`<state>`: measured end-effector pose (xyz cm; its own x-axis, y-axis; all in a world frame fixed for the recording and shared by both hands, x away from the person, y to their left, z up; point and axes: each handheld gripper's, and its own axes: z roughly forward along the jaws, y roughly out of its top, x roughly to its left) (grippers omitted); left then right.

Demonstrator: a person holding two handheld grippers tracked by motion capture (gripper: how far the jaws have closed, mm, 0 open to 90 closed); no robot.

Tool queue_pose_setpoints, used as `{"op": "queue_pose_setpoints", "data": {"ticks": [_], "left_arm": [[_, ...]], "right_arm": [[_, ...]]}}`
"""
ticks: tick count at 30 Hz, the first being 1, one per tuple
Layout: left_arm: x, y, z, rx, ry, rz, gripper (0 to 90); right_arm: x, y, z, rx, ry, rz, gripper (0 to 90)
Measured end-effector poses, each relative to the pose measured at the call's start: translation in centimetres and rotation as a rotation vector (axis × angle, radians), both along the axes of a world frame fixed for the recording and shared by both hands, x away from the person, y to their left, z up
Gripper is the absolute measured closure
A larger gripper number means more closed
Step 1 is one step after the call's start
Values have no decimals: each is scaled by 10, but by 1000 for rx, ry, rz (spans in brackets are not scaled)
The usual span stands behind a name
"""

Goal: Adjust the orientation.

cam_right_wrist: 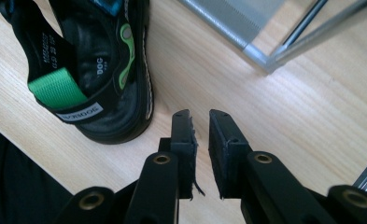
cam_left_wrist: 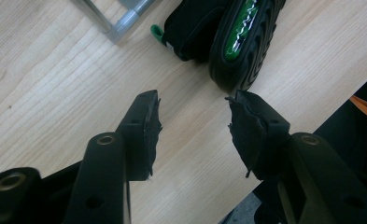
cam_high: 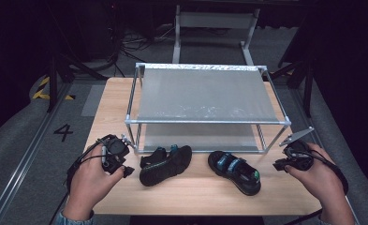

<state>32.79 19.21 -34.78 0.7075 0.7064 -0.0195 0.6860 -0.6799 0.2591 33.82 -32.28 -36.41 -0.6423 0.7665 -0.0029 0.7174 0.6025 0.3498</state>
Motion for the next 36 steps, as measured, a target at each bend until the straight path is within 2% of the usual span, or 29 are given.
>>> {"op": "queue_pose_setpoints", "data": {"ticks": [2, 5, 8, 10, 12, 14, 15, 16, 17, 20, 23, 25, 28, 30, 36], "left_arm": [[0, -1, 1, 3, -4, -5, 542], [1, -4, 2, -15, -4, -11, 561], [3, -4, 1, -29, -15, 2, 574], [3, -5, 0, -24, -22, 10, 607], [4, -7, -3, -25, -27, -8, 650], [4, -9, -5, -10, -50, -11, 676], [5, -10, -5, -11, -60, -6, 689], [5, -10, -5, -11, -60, -6, 701], [5, -13, -4, -5, -79, -17, 711], [5, -17, -4, -13, -81, -31, 722], [9, -21, -3, -74, -58, -25, 735], [11, -23, -3, -82, -50, -24, 738], [12, -29, -4, -90, -69, -62, 722], [14, -34, -5, -92, -66, -83, 719], [18, -45, -10, -126, -50, -116, 782]], "right_arm": [[0, -1, -1, 4, 8, -4, 801], [0, -3, -6, 14, 20, -6, 790], [1, -4, -8, 26, 13, -19, 789], [1, -3, -9, 28, 14, -21, 789], [1, -2, -10, 42, 11, -17, 753], [1, -1, -13, 80, -8, -5, 733], [1, -1, -13, 88, 13, -19, 734], [1, -2, -14, 82, 16, -14, 738], [1, -2, -15, 80, 12, -17, 752], [1, -3, -16, 77, 12, -42, 789], [0, -4, -14, 80, -3, -51, 805], [-1, -4, -14, 77, -10, -50, 814], [-3, -5, -16, 80, -9, -51, 828], [-4, -6, -17, 72, 1, -54, 843], [-6, -6, -18, 71, 6, -48, 866]]}}
